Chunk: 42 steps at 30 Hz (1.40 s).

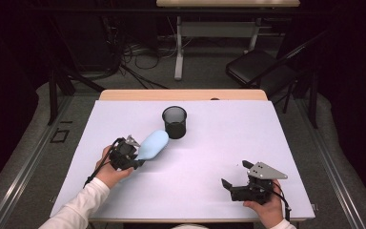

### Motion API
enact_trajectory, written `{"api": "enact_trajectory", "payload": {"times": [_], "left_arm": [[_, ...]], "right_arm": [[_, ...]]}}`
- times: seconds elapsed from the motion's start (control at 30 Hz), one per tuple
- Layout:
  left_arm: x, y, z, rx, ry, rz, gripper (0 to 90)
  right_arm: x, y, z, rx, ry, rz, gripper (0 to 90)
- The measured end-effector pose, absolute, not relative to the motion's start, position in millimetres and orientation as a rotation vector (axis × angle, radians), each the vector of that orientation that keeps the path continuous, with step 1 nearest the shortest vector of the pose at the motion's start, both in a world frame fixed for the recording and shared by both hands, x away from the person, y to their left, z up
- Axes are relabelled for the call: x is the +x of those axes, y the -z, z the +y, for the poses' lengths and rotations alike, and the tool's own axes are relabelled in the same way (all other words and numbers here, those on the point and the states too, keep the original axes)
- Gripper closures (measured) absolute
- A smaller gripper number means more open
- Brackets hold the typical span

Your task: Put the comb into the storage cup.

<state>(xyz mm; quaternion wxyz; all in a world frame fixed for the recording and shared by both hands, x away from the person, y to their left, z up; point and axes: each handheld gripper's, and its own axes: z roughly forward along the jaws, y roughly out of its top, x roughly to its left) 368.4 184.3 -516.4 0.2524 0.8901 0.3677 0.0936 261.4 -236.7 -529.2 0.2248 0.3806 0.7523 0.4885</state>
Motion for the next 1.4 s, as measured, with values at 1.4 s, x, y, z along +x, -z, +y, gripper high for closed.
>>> {"api": "enact_trajectory", "payload": {"times": [1.4], "left_arm": [[367.7, 449.7, 177.1, 2.123, -0.417, 0.917, 69.8]], "right_arm": [[263.2, 520.8, -228.9, 1.049, -1.340, 2.020, 1.4]]}}
